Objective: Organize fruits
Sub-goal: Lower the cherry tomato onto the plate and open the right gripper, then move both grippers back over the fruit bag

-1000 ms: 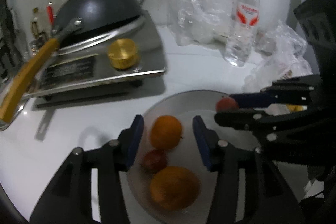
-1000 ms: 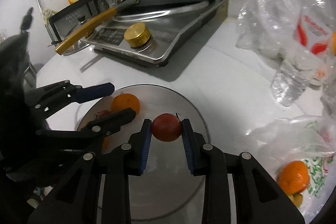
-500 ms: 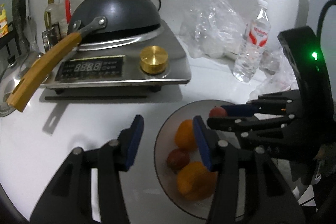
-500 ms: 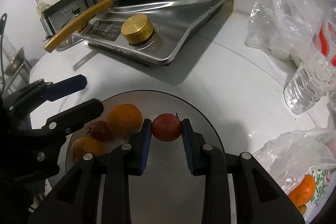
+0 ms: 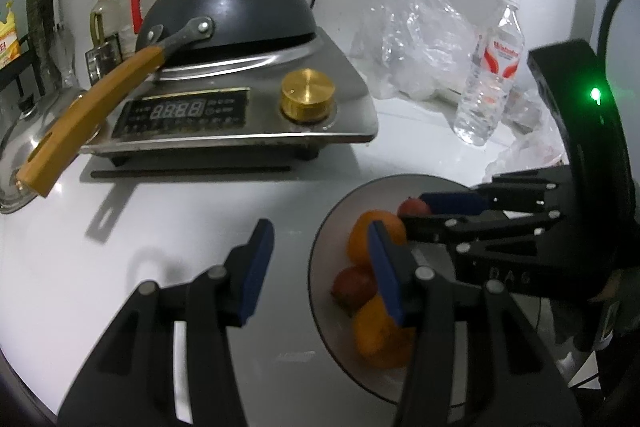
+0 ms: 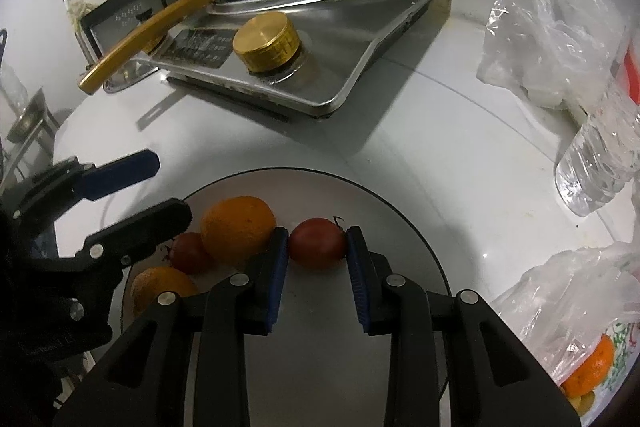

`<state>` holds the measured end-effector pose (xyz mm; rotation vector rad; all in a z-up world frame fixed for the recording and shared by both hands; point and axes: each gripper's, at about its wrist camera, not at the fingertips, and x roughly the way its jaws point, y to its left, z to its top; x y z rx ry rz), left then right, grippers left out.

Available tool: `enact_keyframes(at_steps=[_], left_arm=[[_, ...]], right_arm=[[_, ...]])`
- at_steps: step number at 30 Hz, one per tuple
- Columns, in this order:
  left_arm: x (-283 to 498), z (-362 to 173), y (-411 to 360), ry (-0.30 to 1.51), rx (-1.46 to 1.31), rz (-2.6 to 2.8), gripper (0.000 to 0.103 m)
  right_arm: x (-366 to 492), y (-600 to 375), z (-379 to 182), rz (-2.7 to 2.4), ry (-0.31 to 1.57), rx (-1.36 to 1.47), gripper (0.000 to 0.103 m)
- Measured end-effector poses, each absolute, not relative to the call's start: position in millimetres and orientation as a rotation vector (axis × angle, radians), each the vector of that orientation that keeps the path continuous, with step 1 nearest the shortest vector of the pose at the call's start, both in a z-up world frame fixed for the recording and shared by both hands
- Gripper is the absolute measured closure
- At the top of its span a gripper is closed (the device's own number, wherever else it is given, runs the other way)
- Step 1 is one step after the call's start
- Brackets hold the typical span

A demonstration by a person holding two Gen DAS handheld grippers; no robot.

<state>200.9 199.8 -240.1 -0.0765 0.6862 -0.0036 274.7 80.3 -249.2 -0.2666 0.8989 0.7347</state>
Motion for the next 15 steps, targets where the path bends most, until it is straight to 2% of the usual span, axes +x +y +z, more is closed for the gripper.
enact_keyframes(at_steps=[6, 15], left_arm=[[196, -234, 194, 0.676, -0.065, 0.012, 0.053], [183, -223, 175, 0.669, -0.052, 0.013, 0.053]], right_arm=[[272, 69, -239, 0.723, 0.879, -0.238, 0.061], [252, 44, -214, 0.716, 0.821, -0.231, 0.061]])
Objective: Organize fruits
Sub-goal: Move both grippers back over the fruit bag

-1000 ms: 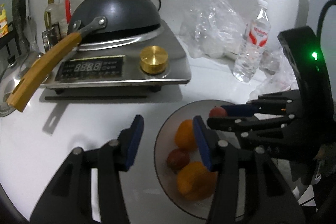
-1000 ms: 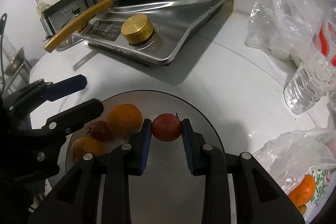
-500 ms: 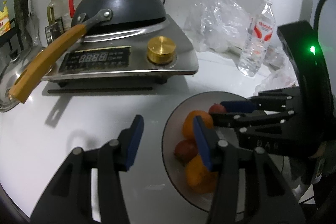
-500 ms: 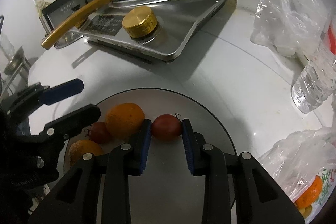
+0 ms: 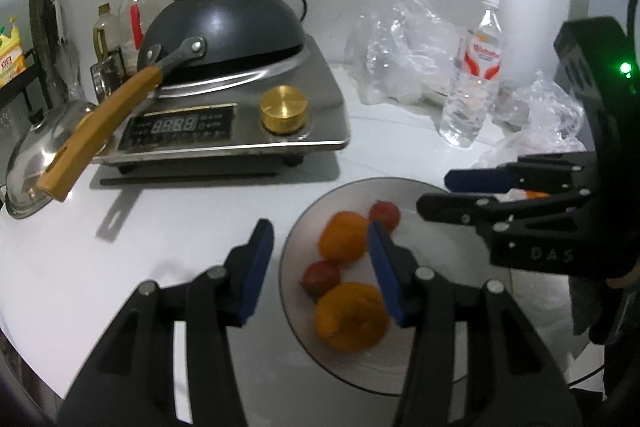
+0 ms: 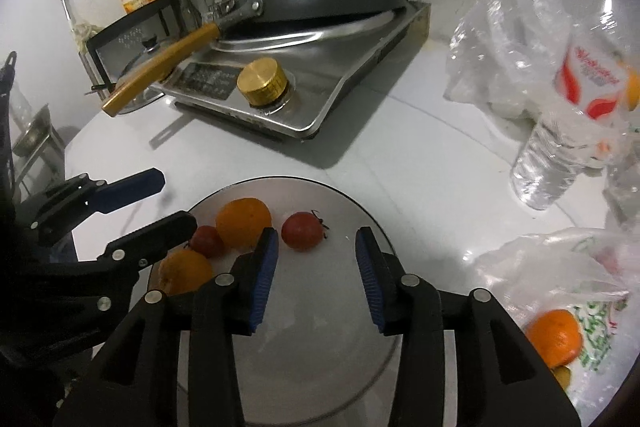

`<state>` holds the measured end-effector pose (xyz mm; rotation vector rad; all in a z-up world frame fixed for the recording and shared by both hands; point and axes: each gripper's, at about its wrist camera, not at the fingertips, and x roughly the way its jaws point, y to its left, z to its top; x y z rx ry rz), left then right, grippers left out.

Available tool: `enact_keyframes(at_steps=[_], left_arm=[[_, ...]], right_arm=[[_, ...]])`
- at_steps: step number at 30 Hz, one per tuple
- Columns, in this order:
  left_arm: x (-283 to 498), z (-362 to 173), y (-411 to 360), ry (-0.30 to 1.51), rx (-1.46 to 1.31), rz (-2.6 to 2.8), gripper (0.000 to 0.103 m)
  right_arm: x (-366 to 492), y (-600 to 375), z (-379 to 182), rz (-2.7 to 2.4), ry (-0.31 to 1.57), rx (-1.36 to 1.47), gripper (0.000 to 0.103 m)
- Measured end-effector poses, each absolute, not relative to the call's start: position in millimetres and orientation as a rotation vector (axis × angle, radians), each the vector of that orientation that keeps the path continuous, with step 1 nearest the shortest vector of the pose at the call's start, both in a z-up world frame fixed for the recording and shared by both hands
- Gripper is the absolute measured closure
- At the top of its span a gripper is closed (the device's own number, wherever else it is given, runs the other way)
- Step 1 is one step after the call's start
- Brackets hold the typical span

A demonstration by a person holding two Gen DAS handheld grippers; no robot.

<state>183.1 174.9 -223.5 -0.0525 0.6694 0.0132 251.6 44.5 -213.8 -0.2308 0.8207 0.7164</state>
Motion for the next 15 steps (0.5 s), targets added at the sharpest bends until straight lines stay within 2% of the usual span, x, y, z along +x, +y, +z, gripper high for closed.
enact_keyframes(at_steps=[15], left_arm=[[171, -204, 114, 0.658, -0.003, -0.029, 0.053]], right_arm=[[223, -26, -187, 0.666, 0.760, -0.196, 0.061]])
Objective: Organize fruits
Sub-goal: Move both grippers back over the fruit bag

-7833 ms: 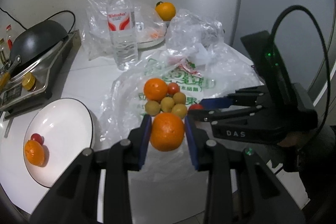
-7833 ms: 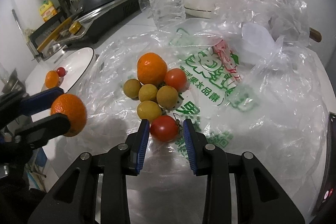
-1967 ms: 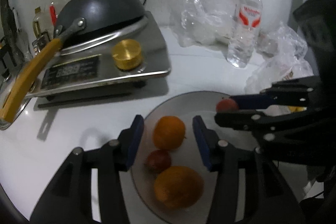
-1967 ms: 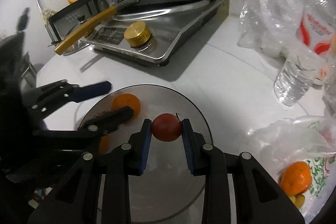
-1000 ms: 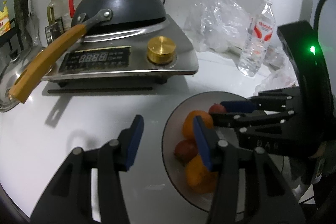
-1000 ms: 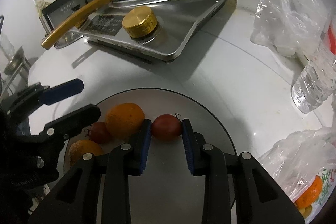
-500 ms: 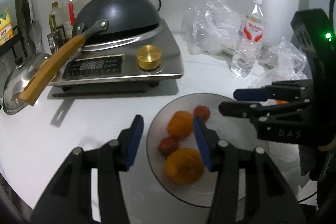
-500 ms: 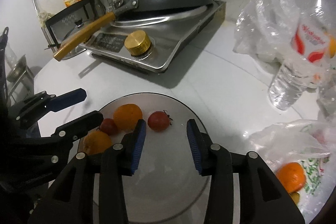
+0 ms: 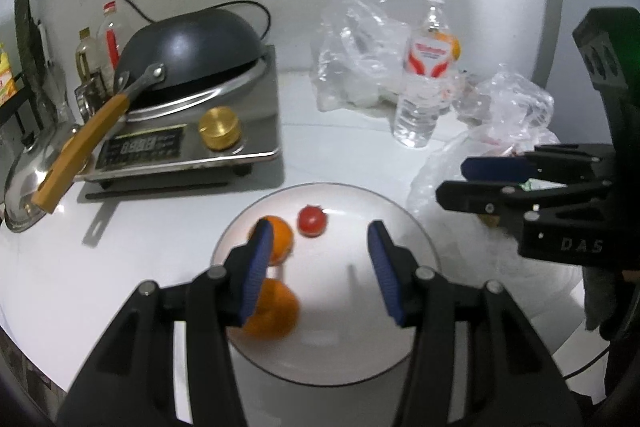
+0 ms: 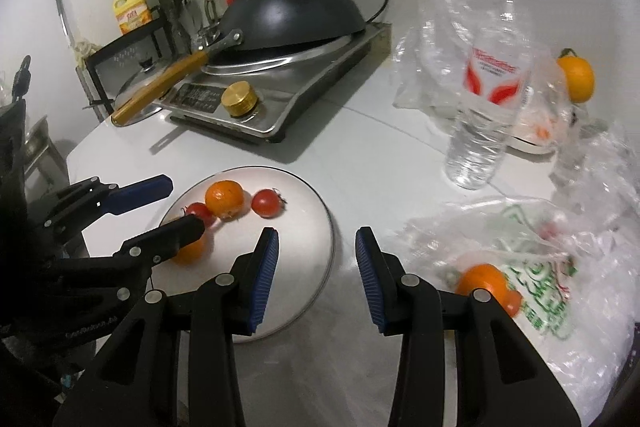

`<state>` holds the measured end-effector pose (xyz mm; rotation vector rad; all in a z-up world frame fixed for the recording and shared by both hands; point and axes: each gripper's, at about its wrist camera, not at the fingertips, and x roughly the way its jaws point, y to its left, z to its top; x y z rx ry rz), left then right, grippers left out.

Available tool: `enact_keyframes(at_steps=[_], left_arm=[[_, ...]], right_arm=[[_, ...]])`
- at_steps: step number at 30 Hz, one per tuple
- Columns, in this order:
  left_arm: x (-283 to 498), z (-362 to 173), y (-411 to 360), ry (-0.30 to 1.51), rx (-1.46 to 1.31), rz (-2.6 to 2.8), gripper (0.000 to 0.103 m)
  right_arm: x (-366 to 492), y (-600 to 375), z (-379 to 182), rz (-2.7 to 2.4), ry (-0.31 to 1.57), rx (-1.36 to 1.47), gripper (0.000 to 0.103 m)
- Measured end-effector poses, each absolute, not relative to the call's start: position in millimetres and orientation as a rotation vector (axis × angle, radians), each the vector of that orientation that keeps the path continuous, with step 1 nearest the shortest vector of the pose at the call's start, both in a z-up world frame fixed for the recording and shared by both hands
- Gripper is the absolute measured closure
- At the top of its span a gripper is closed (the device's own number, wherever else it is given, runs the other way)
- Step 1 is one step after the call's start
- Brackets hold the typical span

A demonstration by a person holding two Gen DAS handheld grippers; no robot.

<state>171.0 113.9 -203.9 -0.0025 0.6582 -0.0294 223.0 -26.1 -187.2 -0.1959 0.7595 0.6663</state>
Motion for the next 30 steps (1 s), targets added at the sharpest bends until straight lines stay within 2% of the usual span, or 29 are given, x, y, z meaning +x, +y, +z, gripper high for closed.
enact_keyframes(at_steps=[30], left_arm=[[175, -192, -18, 0.685, 0.079, -0.103, 0.053]], right_arm=[[205, -170, -180, 0.608, 0.722, -0.087, 0.061]])
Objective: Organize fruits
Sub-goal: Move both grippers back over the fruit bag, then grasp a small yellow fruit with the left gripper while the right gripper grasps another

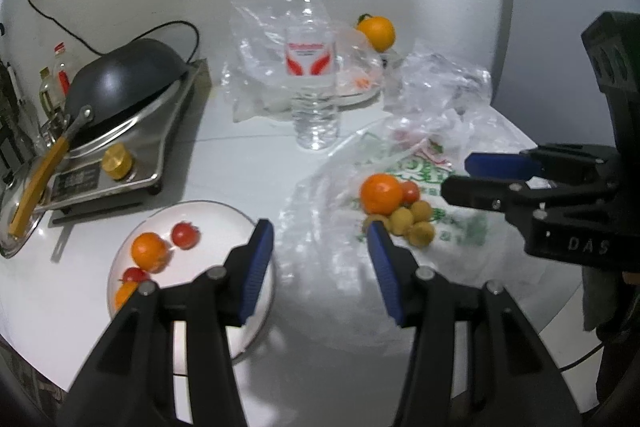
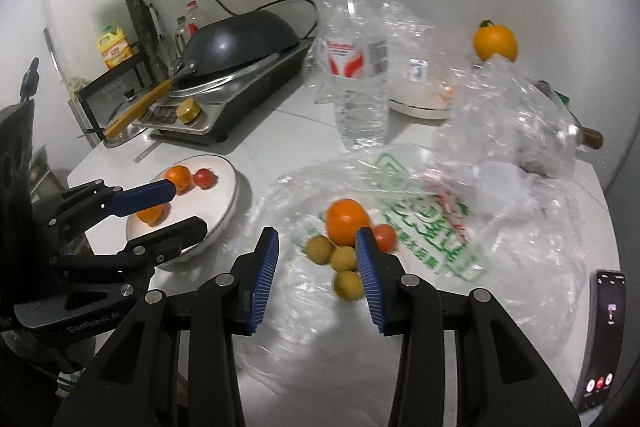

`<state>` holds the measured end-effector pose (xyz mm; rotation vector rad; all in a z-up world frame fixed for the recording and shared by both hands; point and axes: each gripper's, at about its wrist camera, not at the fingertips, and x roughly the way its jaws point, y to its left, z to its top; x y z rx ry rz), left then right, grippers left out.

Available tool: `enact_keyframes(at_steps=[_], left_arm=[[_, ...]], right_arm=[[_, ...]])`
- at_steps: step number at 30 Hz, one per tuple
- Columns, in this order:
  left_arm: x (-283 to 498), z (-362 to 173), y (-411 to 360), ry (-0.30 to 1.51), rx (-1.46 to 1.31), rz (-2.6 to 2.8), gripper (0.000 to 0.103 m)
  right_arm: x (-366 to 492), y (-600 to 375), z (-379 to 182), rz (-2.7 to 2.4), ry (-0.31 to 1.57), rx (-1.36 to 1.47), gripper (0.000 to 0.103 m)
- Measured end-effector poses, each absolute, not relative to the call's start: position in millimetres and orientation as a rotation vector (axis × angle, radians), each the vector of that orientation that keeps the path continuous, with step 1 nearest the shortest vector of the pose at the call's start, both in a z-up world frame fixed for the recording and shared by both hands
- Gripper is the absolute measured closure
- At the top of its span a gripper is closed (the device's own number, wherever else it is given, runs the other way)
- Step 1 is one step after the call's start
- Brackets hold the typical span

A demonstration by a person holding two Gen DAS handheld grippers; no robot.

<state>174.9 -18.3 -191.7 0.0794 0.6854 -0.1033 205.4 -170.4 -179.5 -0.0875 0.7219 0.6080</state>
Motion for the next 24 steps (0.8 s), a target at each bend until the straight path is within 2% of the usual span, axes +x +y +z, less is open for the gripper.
enact_keyframes(at_steps=[24], left_arm=[[197, -220, -86, 0.770, 0.104, -0.154, 0.053]], right_arm=[[221, -235, -203, 0.594, 0.765, -0.048, 0.061]])
